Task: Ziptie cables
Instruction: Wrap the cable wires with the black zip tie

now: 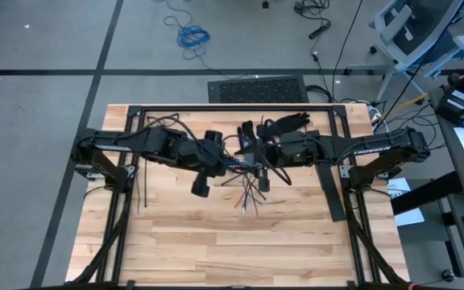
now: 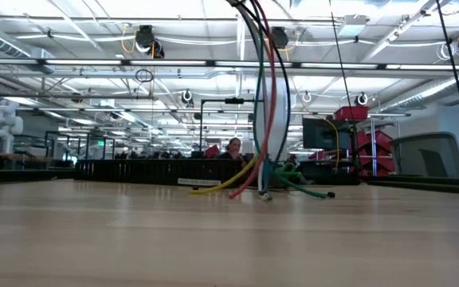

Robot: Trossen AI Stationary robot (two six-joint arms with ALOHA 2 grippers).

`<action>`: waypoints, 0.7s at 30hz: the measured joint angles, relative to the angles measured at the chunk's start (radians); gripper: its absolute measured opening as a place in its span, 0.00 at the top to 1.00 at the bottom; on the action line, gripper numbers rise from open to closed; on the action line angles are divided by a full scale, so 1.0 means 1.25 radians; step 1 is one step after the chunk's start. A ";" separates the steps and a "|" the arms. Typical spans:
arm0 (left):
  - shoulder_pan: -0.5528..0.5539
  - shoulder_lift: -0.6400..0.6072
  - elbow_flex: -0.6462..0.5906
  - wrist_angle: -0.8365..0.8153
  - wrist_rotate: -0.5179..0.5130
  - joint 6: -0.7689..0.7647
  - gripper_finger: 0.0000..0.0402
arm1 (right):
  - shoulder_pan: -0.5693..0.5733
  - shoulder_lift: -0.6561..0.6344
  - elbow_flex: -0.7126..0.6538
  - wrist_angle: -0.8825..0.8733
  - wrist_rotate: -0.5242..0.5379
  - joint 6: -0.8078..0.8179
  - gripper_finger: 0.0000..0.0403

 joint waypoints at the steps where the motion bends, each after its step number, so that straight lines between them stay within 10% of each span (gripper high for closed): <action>1: 0.000 0.004 -0.001 0.005 0.000 0.001 1.00 | 0.000 0.000 0.000 -0.009 0.009 0.001 0.60; 9: 0.009 0.007 -0.001 0.066 -0.003 0.038 1.00 | 0.000 0.000 0.000 -0.033 0.013 0.056 0.78; 21: 0.054 0.007 -0.001 0.063 -0.019 0.038 1.00 | -0.001 0.000 0.000 -0.028 0.063 0.060 0.59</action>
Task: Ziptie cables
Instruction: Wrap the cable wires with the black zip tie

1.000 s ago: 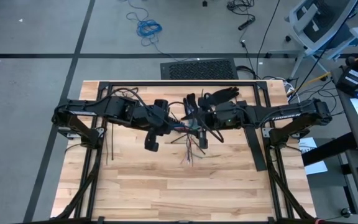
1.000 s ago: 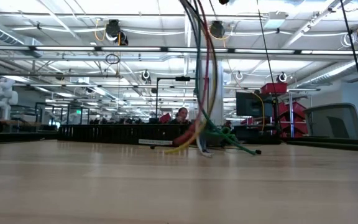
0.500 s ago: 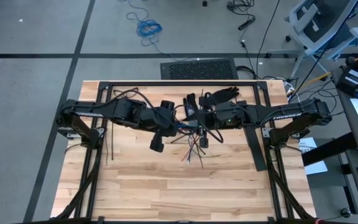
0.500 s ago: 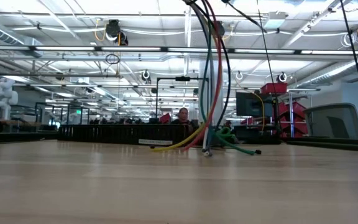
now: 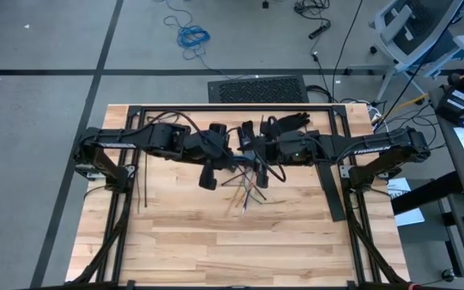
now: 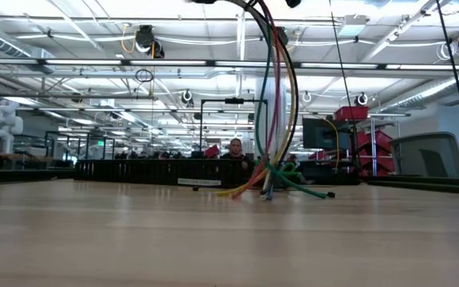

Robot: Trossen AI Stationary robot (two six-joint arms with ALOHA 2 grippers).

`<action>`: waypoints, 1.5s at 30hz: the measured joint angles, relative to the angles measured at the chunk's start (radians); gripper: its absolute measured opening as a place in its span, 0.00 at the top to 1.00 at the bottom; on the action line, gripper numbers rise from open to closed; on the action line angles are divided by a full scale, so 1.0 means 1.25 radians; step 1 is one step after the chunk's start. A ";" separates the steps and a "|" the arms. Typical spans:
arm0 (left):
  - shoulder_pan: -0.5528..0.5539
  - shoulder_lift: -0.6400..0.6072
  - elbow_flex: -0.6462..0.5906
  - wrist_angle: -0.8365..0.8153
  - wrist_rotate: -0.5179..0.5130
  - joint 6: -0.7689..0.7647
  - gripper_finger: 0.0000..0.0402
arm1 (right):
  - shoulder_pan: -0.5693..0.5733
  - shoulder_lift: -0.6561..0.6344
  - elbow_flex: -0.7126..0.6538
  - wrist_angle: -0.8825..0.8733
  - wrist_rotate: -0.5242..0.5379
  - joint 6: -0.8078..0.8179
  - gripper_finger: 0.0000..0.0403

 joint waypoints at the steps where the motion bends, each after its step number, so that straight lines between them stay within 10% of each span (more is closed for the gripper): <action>1: 0.004 0.000 0.000 0.000 -0.002 0.000 1.00 | 0.000 0.000 0.000 0.003 0.000 -0.001 0.57; 30: 0.023 0.000 0.000 0.095 -0.027 -0.026 1.00 | 0.012 0.022 0.044 -0.087 0.176 -0.124 0.55; 45: 0.022 0.000 0.000 0.097 -0.027 -0.024 1.00 | 0.011 0.022 0.044 -0.092 0.194 -0.105 0.91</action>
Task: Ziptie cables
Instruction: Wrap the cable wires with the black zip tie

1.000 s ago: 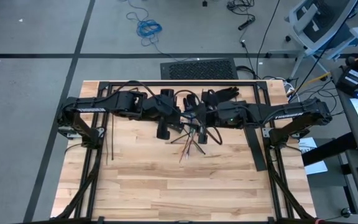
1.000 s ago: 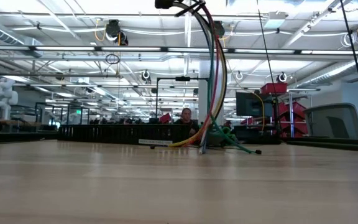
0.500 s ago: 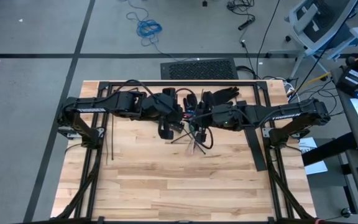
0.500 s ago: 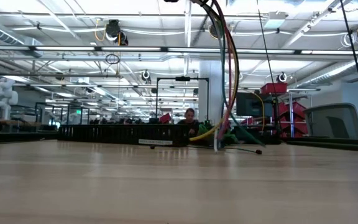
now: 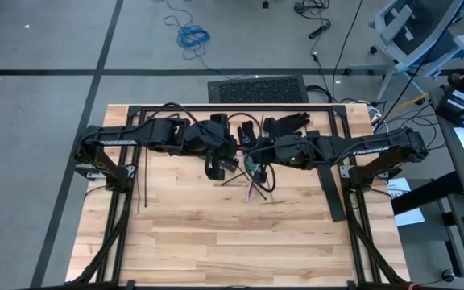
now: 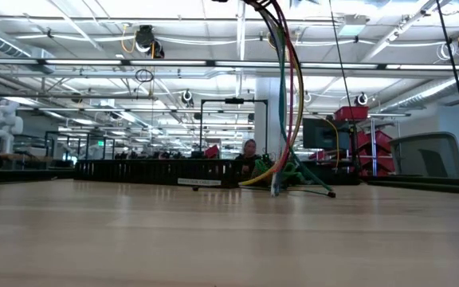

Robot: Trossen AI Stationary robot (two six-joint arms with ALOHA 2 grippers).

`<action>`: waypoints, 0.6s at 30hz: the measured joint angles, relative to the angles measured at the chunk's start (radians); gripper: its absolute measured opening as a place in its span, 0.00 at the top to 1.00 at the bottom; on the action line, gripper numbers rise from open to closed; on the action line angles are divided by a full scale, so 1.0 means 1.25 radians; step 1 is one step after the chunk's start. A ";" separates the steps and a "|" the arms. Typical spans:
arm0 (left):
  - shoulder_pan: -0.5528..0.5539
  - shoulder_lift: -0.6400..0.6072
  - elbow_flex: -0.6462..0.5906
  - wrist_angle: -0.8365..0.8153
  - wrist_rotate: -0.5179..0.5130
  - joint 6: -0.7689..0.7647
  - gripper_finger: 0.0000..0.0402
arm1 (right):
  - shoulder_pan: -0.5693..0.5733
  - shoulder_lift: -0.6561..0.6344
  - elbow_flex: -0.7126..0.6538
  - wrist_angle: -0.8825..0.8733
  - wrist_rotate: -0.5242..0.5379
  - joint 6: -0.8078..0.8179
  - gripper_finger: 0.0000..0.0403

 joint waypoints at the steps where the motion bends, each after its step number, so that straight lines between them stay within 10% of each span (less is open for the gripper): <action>1: 0.000 0.000 0.000 0.001 0.000 0.000 1.00 | 0.000 0.000 0.000 -0.003 0.000 0.006 0.92; 18: -0.015 -0.007 0.047 0.020 -0.001 0.001 1.00 | -0.001 -0.001 0.001 -0.054 0.004 0.044 0.87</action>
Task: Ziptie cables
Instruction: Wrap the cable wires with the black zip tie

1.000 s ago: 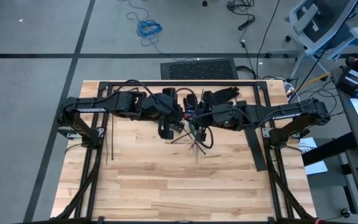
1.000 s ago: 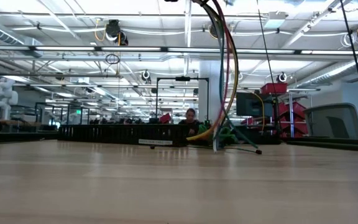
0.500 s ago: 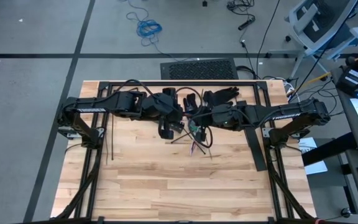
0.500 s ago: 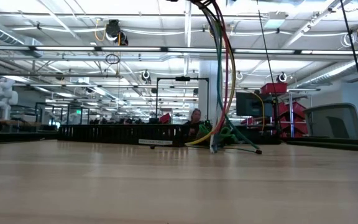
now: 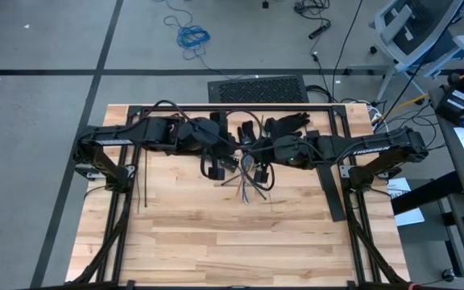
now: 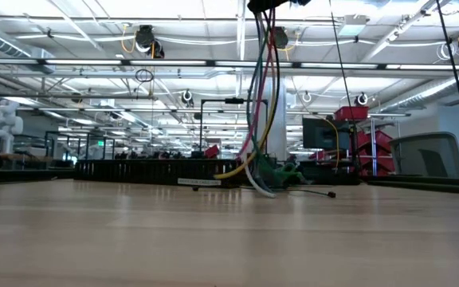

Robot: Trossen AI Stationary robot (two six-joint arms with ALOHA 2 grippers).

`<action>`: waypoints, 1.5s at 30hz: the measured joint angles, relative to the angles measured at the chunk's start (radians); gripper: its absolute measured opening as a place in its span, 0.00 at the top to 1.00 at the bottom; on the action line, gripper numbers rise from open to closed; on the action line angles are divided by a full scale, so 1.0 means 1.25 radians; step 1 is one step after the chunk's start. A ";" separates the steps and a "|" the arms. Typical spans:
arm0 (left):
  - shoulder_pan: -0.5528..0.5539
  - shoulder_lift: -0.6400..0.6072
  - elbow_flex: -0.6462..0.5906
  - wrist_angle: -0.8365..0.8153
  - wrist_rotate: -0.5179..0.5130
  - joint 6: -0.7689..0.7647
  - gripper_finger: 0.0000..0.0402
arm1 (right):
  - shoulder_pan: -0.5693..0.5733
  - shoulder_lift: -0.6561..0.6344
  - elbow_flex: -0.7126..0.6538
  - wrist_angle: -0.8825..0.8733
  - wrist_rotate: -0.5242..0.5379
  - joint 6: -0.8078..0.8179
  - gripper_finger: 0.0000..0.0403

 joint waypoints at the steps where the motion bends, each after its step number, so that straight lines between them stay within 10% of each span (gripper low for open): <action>1: 0.000 0.000 0.005 0.000 0.000 0.000 1.00 | 0.000 0.000 0.000 0.001 0.000 0.000 0.87; 21: 0.000 -0.001 0.041 0.001 -0.005 0.000 1.00 | 0.000 0.001 -0.001 0.064 -0.002 0.002 0.86; 36: 0.012 -0.001 0.040 -0.150 -0.044 -0.044 1.00 | 0.011 -0.005 -0.001 0.120 -0.025 -0.020 0.49; 45: 0.013 -0.001 0.033 -0.284 -0.041 -0.145 1.00 | 0.047 -0.040 -0.001 0.076 -0.044 -0.074 0.46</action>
